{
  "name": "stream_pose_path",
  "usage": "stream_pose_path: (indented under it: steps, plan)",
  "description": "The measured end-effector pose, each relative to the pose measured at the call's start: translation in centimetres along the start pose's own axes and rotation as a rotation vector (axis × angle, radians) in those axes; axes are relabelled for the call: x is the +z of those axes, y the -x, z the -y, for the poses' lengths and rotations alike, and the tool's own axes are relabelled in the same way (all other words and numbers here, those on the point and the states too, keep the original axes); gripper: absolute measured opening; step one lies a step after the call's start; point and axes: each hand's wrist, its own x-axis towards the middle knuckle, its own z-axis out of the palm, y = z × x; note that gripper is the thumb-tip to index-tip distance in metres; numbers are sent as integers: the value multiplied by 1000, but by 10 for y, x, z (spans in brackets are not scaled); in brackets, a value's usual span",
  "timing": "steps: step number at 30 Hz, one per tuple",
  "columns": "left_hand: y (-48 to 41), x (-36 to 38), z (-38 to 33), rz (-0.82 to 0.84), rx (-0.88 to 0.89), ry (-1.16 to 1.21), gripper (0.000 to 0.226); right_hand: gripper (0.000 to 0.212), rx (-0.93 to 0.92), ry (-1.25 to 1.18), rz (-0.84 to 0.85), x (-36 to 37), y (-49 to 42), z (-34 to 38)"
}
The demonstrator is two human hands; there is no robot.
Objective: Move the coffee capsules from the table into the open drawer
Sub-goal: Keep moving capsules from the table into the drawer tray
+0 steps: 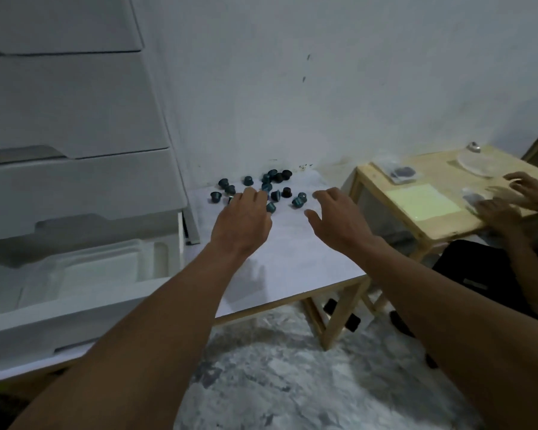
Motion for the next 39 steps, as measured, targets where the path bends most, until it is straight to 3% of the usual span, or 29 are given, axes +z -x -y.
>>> stream_pose_path:
  steps: [10, 26, 39]
  plan:
    - [-54, 58, -30, 114, -113, -14, 35, 41, -34, -71, 120, 25, -59, -64]
    - [-172, 192, 41, 307, -192, 67, 28, 32, 14, -73, 313, 147, -203, -95]
    - [-191, 253, 73, 446, -262, 171, 30, 33, 25, -9, 495, 204, -238, -115]
